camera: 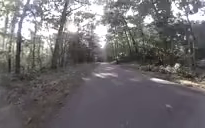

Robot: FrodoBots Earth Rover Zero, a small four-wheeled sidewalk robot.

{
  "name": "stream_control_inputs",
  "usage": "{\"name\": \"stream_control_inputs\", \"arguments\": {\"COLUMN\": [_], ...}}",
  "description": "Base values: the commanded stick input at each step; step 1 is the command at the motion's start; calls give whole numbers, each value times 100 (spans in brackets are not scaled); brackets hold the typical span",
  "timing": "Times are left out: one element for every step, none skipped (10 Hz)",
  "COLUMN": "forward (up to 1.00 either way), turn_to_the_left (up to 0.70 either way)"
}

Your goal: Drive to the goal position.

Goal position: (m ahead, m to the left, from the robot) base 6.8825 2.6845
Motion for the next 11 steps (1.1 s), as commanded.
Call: {"name": "stream_control_inputs", "arguments": {"forward": [70,70,70,70,70,70,70,70,70,70,70], "turn_to_the_left": [-1,-1,-1,-1,-1,-1,-1,-1,-1,-1,-1]}}
